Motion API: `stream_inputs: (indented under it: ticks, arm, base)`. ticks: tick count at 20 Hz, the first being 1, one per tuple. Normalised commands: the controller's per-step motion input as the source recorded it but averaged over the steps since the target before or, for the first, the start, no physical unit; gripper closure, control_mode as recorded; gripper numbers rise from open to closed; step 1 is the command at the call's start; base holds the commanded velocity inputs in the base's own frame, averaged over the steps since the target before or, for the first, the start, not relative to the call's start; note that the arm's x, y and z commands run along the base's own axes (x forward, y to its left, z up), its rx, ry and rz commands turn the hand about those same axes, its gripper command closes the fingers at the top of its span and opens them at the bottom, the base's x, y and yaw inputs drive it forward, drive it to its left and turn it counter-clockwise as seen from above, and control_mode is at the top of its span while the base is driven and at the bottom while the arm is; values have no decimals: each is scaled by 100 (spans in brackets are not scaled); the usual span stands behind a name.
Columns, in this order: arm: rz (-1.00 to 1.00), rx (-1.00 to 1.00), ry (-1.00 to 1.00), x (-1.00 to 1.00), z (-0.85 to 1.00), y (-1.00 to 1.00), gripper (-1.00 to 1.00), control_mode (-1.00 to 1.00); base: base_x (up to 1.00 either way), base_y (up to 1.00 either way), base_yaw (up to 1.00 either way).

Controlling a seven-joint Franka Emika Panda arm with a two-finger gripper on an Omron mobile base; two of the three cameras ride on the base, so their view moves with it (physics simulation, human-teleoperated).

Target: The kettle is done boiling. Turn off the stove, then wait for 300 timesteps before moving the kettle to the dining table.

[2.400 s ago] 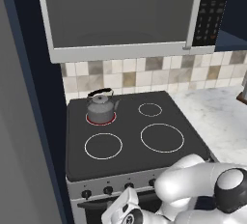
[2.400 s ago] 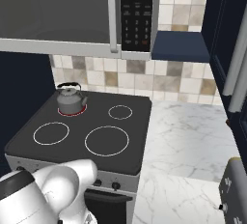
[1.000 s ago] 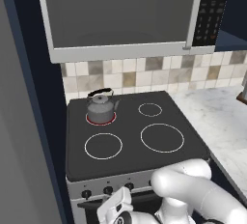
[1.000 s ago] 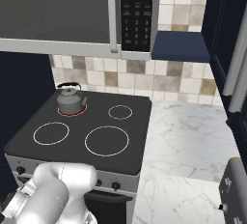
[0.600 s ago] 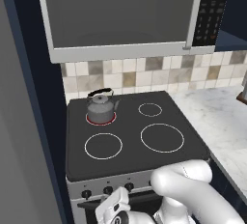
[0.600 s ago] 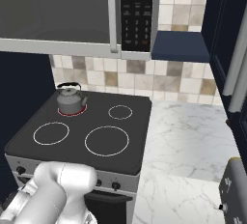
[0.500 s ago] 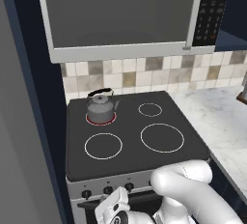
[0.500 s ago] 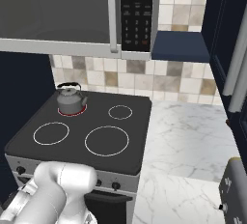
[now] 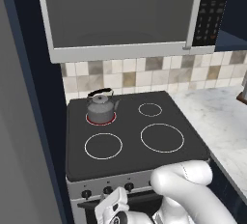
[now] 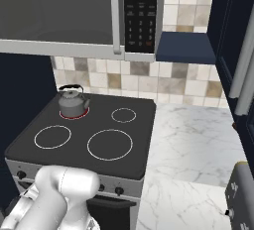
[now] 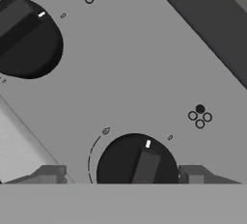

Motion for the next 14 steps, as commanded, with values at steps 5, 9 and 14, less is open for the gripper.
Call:
stream_inputs:
  ticks: [5, 9, 14]
  arm:
    - [0, 0, -1, 8, -2, 0, 100, -100]
    - [0, 8, 0, -1, 0, -20, 100, -100]
    - [0, 25, -1, 0, -16, -24, 100, -100]
  base:
    - [0, 0, 0]
    - [0, 0, 0]
    - [0, 0, 0]
